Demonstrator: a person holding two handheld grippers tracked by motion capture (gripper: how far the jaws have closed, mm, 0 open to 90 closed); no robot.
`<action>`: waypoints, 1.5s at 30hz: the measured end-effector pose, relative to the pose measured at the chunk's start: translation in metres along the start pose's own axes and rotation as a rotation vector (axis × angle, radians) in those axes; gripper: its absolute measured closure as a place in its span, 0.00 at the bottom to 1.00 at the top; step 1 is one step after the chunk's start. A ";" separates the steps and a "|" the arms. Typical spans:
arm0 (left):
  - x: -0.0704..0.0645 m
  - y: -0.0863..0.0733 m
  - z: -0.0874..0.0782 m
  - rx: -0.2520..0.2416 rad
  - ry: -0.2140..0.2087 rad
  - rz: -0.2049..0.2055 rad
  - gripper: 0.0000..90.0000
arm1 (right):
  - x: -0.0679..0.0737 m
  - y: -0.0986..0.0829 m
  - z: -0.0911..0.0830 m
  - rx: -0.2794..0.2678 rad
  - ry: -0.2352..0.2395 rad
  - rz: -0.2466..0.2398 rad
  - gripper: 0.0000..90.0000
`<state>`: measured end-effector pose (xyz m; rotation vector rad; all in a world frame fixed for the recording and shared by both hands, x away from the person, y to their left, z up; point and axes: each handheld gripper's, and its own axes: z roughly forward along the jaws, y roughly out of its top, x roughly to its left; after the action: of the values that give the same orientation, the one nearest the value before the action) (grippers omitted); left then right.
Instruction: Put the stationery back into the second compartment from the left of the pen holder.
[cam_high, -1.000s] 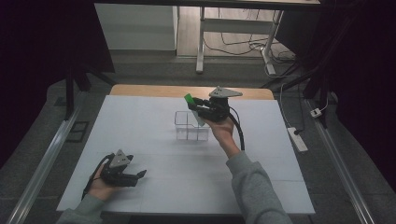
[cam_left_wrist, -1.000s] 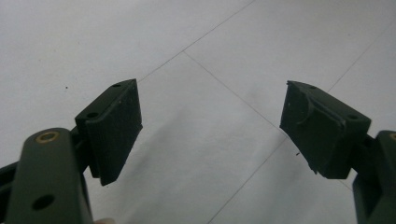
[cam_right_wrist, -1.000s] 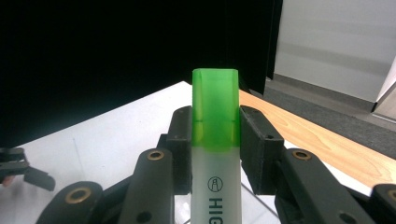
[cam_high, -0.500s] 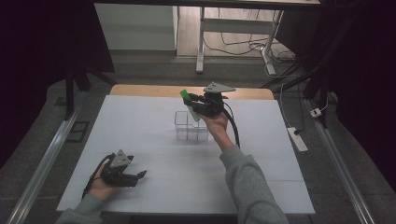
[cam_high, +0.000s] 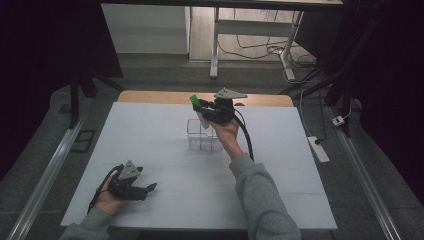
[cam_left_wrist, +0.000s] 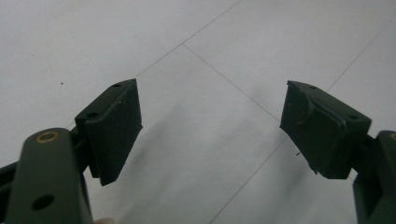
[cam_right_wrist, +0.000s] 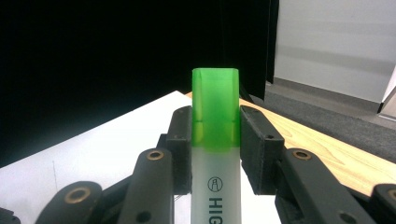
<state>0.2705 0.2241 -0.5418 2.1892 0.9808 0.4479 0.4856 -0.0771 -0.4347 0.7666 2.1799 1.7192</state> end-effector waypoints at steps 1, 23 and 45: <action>0.000 0.000 0.000 0.001 0.000 0.000 0.23 | 0.000 -0.001 0.000 0.002 -0.001 -0.001 0.74; -0.001 -0.001 0.003 0.022 -0.005 0.011 0.23 | 0.000 -0.006 -0.022 0.099 -0.007 0.004 0.51; 0.002 0.000 0.001 0.001 -0.009 -0.004 0.23 | -0.002 -0.014 -0.078 0.144 -0.010 -0.035 0.50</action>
<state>0.2724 0.2247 -0.5427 2.1883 0.9805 0.4351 0.4439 -0.1443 -0.4277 0.7643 2.3164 1.5519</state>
